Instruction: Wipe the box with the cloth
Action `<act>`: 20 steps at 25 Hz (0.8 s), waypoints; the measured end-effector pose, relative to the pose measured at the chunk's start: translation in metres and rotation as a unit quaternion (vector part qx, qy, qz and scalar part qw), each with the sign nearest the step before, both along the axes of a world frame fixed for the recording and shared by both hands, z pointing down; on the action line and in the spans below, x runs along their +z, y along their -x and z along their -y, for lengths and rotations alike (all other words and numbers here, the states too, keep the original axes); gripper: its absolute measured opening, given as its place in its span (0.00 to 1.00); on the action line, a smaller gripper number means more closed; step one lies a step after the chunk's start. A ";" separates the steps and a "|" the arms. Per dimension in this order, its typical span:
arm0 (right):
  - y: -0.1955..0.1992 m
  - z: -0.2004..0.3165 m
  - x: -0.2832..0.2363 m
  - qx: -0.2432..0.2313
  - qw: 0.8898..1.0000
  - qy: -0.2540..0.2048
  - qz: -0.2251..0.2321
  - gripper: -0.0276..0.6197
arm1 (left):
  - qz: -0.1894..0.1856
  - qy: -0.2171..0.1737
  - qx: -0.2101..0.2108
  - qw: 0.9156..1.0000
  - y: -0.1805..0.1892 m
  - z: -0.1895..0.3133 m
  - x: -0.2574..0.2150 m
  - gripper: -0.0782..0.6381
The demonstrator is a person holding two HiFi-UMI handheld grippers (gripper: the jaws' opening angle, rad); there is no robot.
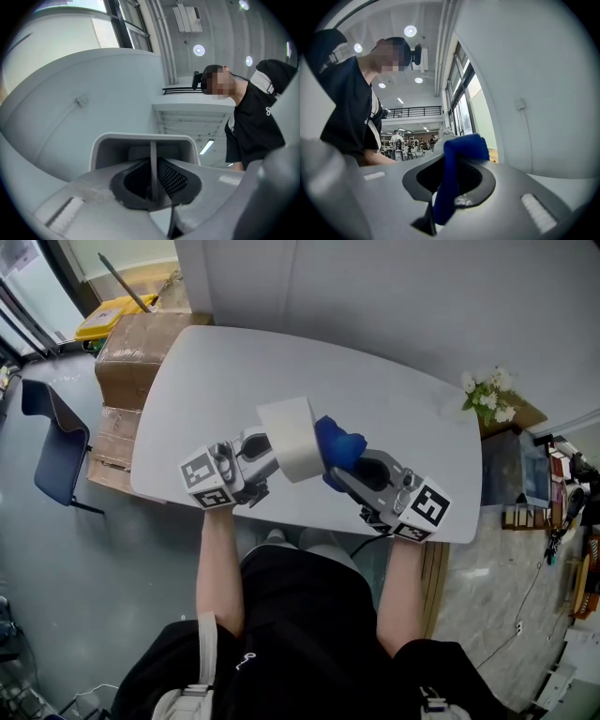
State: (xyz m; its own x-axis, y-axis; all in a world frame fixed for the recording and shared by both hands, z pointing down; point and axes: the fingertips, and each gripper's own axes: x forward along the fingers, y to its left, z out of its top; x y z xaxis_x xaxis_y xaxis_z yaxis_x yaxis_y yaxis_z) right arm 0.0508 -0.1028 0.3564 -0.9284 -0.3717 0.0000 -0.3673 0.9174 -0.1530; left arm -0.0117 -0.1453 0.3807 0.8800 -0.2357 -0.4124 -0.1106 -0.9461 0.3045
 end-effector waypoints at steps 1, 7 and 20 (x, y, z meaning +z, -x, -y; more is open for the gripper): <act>0.000 -0.002 0.000 -0.005 1.000 0.001 0.003 0.13 | 0.005 0.002 -0.004 1.000 0.000 0.001 0.002 0.18; -0.002 -0.009 -0.009 -0.022 0.999 0.003 0.032 0.13 | 0.056 0.007 -0.024 0.998 -0.002 0.005 0.015 0.18; -0.025 0.008 -0.015 0.049 0.996 0.004 0.077 0.13 | 0.215 -0.012 -0.002 0.977 -0.026 -0.003 0.052 0.18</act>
